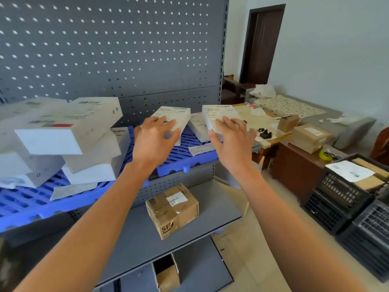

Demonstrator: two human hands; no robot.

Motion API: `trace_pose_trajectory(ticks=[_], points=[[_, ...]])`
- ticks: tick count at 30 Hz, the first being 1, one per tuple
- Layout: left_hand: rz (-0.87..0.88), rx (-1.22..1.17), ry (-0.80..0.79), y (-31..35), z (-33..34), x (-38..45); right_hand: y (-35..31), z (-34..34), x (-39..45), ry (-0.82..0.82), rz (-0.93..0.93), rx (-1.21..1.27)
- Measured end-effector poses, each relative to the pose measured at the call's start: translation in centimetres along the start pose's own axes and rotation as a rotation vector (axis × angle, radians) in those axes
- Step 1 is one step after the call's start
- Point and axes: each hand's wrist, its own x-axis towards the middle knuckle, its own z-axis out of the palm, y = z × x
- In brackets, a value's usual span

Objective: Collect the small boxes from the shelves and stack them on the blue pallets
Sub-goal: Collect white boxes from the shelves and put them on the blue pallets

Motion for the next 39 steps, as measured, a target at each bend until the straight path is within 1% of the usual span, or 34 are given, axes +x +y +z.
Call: trace_pose_trajectory(ticks=[4, 10, 13, 19, 22, 27, 32, 36, 39], points=[[-0.07, -0.021, -0.039, -1.0, 0.6, 0.6, -0.5, 1.0, 1.2, 0.021, -0.031, 0.036], [-0.094, -0.043, -0.09, -1.6, 1.2, 1.5, -1.0, 2.0, 2.0, -0.013, -0.002, -0.024], [-0.1, -0.065, -0.083, -1.8, 1.3, 1.7, -1.5, 2.0, 2.2, -0.009, 0.019, -0.017], [-0.132, 0.036, -0.094, -1.2, 0.7, 2.0, -2.1, 2.2, 2.3, -0.035, 0.018, -0.003], [-0.118, 0.036, -0.072, -1.2, 0.5, 1.8, -2.6, 2.0, 2.0, -0.042, -0.035, 0.01], [-0.05, 0.1, -0.03, -0.8, 0.1, 1.3, -3.0, 1.6, 1.4, -0.051, -0.106, 0.048], [-0.049, 0.133, -0.018, 0.5, -1.0, -0.1, -2.8, 1.0, 0.6, -0.024, -0.162, 0.136], [-0.12, 0.134, -0.008, 1.6, -2.5, -2.2, -3.0, 0.4, -1.0, 0.033, -0.186, 0.268], [-0.162, 0.135, -0.041, 2.8, -3.7, -4.0, -3.8, -0.1, -2.4, 0.002, -0.224, 0.365]])
